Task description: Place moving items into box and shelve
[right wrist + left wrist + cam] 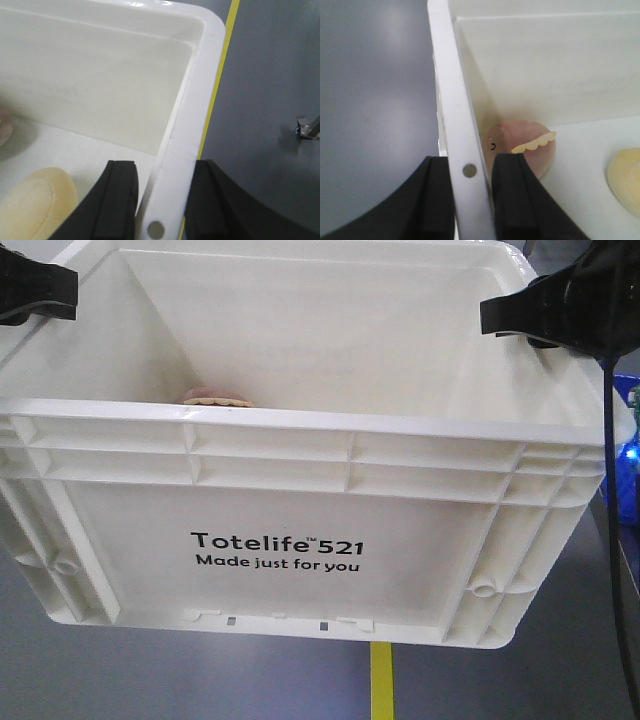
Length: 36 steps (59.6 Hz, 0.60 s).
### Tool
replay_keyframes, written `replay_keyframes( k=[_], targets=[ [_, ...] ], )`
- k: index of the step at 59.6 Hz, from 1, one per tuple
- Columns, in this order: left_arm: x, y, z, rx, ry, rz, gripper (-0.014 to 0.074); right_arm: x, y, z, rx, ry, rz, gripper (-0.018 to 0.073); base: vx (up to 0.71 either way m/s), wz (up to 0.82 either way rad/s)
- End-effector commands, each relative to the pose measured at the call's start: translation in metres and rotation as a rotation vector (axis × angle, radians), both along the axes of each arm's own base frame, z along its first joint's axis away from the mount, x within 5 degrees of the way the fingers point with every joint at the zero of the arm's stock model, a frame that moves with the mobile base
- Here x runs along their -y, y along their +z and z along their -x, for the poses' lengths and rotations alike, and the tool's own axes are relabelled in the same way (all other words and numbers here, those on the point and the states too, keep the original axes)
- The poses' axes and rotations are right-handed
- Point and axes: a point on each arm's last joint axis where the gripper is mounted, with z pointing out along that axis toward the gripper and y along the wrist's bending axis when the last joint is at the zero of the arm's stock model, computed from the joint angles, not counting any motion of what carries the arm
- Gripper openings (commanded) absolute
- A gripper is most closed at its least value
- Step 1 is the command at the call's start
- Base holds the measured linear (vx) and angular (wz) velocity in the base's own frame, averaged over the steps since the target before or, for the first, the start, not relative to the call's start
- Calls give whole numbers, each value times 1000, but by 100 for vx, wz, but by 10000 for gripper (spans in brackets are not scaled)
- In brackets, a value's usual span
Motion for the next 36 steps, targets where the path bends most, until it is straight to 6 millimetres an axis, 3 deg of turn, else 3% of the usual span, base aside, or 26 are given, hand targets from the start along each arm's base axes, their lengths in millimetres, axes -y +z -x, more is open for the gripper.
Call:
replay_keyframes(
  k=[1, 36],
  targets=[
    [9, 37, 10, 199, -41, 156, -6, -5, 36, 4, 209, 26, -139, -6, 38, -3],
    [9, 37, 10, 199, -41, 156, -6, -5, 36, 4, 209, 26, -139, -6, 38, -5]
  ],
)
